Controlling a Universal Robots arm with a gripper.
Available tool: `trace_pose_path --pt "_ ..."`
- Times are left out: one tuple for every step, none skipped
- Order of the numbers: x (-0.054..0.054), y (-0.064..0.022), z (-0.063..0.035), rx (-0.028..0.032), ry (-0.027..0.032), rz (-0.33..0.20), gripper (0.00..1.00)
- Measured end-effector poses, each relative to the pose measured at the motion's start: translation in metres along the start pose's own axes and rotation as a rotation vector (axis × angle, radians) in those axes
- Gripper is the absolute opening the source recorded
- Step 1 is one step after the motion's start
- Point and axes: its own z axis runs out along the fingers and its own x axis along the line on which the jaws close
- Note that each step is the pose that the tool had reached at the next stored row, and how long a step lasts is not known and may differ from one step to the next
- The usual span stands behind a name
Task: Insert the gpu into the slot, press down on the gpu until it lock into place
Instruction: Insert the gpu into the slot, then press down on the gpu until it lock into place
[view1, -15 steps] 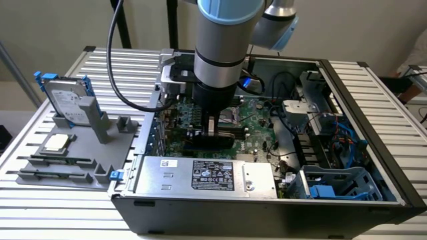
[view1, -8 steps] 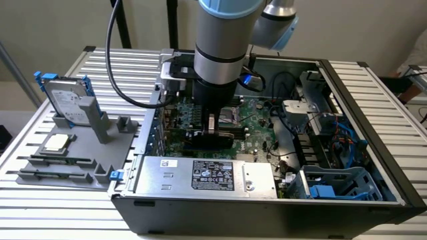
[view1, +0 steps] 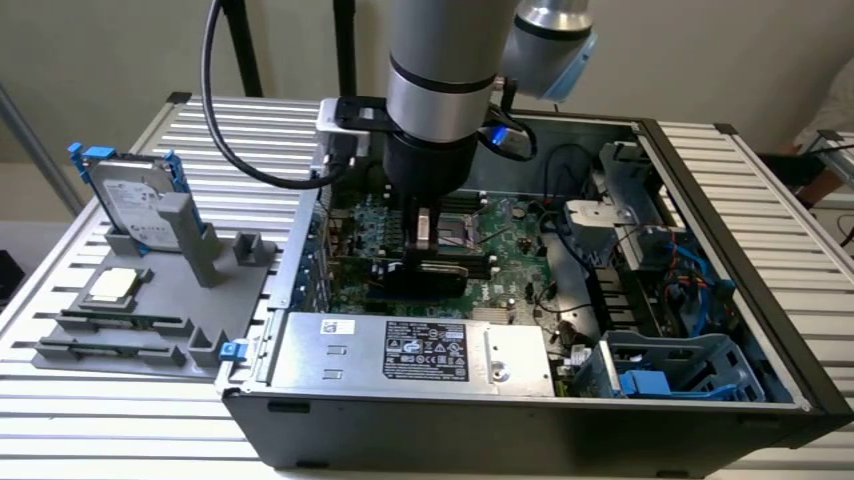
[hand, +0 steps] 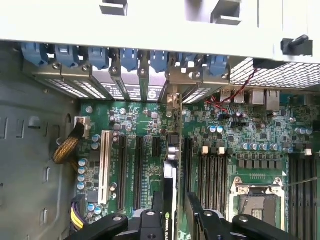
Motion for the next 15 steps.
trace_pose_path --pt "-0.0001 0.0007 -0.0012 0.0000 0.0000 0.000 0.24" --pt "-0.0002 0.0014 -0.0016 0.0000 -0.0002 0.000 0.24" --pt "-0.0002 0.0023 -0.0017 0.0000 -0.0001 0.000 0.17" --pt "-0.0002 0.0032 -0.0017 0.0001 -0.0002 -0.001 0.12" --pt "-0.0003 0.0040 -0.0016 0.0001 -0.0003 -0.001 0.12" --pt "-0.0003 0.0045 -0.0017 0.0000 -0.0001 -0.001 0.11" --pt "-0.0003 0.0045 -0.0017 -0.0001 0.0000 -0.001 0.11" --pt "-0.0003 0.0045 -0.0017 -0.0001 0.0000 -0.001 0.11" --pt "-0.0002 0.0045 -0.0017 -0.0001 0.0000 -0.001 0.11" --pt "-0.0002 0.0045 -0.0017 0.0000 -0.0001 -0.001 0.11" --pt "-0.0002 0.0046 -0.0017 -0.0001 0.0000 -0.001 0.11" --pt "-0.0002 0.0045 -0.0017 -0.0001 0.0000 -0.001 0.11" --pt "-0.0002 0.0045 -0.0017 0.0000 -0.0001 -0.001 0.11" --pt "-0.0002 0.0045 -0.0017 0.0000 -0.0001 -0.001 0.11" --pt "-0.0002 0.0045 -0.0017 0.0000 -0.0001 -0.001 0.11"
